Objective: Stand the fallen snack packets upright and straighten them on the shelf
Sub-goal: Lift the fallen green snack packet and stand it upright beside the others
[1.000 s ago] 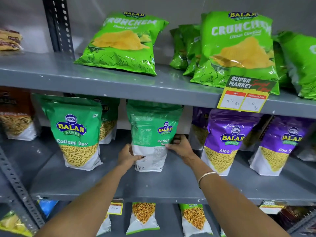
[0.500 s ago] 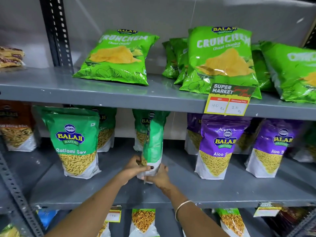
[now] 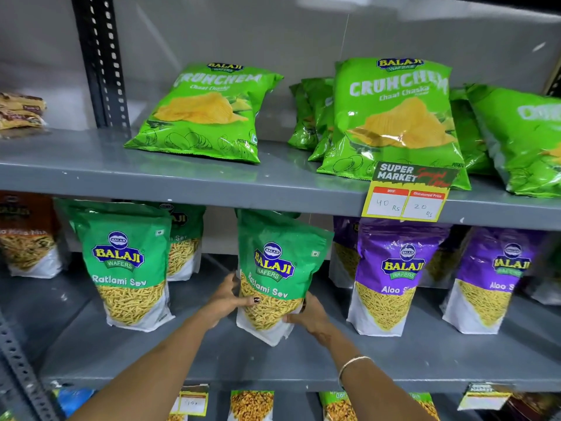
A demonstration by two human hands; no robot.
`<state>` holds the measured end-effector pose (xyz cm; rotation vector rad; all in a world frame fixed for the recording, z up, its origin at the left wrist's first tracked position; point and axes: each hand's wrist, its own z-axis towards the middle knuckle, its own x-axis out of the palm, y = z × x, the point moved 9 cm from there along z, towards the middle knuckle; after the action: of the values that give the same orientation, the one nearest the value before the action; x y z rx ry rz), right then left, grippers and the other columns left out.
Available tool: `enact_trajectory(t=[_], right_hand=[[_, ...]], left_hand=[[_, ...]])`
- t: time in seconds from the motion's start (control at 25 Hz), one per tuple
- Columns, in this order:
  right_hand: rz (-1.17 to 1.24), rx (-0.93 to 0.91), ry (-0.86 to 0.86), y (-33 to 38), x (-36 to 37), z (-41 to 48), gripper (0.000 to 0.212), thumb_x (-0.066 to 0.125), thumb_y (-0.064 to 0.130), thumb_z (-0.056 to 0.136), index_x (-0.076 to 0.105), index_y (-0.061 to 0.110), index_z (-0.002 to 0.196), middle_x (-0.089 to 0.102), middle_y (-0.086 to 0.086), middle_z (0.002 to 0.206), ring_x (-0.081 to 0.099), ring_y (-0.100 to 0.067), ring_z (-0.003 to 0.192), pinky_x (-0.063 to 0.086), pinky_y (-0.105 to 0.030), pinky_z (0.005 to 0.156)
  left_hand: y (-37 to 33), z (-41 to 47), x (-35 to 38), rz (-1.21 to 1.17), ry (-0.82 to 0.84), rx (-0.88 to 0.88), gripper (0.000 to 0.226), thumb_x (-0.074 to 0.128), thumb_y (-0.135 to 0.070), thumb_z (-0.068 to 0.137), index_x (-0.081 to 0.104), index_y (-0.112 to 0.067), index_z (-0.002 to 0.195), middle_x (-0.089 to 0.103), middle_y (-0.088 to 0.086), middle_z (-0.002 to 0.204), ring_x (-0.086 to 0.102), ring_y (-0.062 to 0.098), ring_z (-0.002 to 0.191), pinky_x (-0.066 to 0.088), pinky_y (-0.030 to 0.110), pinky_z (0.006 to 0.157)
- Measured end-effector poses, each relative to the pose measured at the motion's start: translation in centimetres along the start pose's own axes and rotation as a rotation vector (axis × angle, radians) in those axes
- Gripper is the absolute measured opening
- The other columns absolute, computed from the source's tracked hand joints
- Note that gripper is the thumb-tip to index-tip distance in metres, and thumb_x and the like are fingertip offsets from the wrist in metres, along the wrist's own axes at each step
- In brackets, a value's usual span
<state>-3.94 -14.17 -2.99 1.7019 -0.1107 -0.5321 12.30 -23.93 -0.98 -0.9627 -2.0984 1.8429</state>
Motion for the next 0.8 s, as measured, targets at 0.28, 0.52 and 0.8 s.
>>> enact_trajectory(t=[0.28, 0.52, 0.8], right_hand=[[0.226, 0.006, 0.006, -0.8, -0.5, 0.9, 0.075, 0.082, -0.003, 0.053, 0.046, 0.005, 0.119, 0.064, -0.014, 0.120, 0.063, -0.027, 0.107, 0.055, -0.032, 0.088], [0.180, -0.090, 0.097, 0.7, -1.1, 1.8, 0.057, 0.072, -0.015, 0.065, 0.051, 0.007, 0.113, 0.063, -0.013, 0.112, 0.063, -0.012, 0.092, 0.057, -0.013, 0.067], [-0.146, 0.259, 0.173, 0.0, -1.7, -0.6, 0.014, 0.067, 0.003, 0.076, 0.058, 0.013, 0.071, 0.053, -0.002, 0.052, 0.047, -0.003, 0.026, 0.039, -0.012, 0.031]], left_hand=[[2.7, 2.6, 0.5, 0.033, -0.176, -0.009, 0.085, 0.078, -0.045, 0.030, 0.053, -0.022, 0.108, 0.060, 0.015, 0.122, 0.059, 0.029, 0.111, 0.050, 0.046, 0.097], [0.1, 0.0, 1.4, 0.115, -0.335, 0.000, 0.064, 0.083, -0.022, 0.059, 0.052, -0.012, 0.115, 0.051, 0.017, 0.121, 0.054, 0.034, 0.113, 0.047, 0.046, 0.097], [3.4, -3.2, -1.8, 0.229, -0.128, -0.214, 0.087, 0.071, -0.035, 0.076, 0.024, -0.007, 0.144, 0.024, 0.011, 0.153, 0.028, 0.029, 0.140, 0.031, 0.037, 0.111]])
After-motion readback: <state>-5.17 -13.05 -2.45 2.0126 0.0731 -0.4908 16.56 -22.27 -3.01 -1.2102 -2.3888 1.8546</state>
